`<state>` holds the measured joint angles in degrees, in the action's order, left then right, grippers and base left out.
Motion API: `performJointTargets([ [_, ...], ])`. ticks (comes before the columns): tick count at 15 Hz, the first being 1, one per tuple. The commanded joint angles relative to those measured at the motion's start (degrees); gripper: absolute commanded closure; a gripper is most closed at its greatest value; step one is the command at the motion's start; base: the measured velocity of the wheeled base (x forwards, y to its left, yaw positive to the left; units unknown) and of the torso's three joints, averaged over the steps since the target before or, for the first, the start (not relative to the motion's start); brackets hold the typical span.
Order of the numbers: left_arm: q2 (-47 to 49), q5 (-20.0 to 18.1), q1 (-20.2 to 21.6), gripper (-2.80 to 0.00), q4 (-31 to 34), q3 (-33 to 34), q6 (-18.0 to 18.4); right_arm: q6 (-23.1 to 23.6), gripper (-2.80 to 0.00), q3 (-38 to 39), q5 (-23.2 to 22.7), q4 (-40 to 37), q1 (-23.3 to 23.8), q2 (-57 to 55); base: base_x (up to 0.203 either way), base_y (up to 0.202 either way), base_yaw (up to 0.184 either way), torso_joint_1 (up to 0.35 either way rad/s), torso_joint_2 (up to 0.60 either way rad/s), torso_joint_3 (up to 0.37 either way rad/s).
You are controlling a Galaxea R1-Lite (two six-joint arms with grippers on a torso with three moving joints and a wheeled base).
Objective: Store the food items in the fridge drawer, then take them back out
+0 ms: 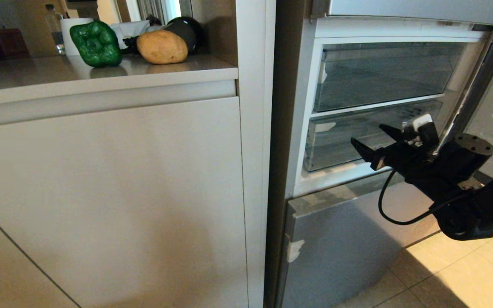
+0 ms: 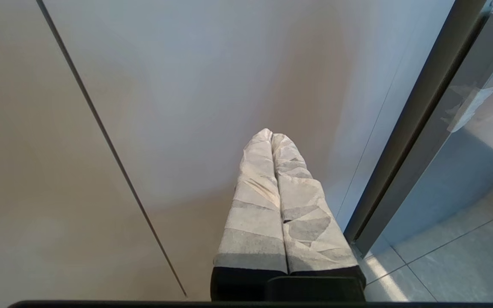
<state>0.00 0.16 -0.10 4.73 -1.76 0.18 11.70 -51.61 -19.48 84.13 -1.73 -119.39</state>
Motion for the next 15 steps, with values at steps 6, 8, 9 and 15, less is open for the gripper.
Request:
performJointTargets([
  [6, 0.1, 0.0, 0.0, 0.0, 0.0, 0.0, -0.1, 0.1, -2.8, -10.1, 2.5, 0.0, 0.1, -6.0, 0.0, 0.0, 0.0, 0.0, 0.0, 0.0],
  [8, 0.0, 0.0, 0.0, 0.0, 0.0, 0.0, 0.0, 0.1, -2.8, -11.2, 3.0, -0.8, 0.1, -6.4, 0.0, 0.0, 0.0, 0.0, 0.0, 0.0],
  [9, 0.0, 0.0, 0.0, 0.0, 0.0, 0.0, 0.0, 0.1, -2.8, -11.8, 3.6, -1.0, 0.0, -6.5, 0.0, 0.0, 0.0, 0.0, 0.0, 0.0],
  [15, 0.0, 0.0, 0.0, 0.0, 0.0, 0.0, 0.0, 0.1, -2.8, -13.0, 4.2, -0.9, 0.1, -6.0, 0.0, 0.0, 0.0, 0.0, 0.0, 0.0],
])
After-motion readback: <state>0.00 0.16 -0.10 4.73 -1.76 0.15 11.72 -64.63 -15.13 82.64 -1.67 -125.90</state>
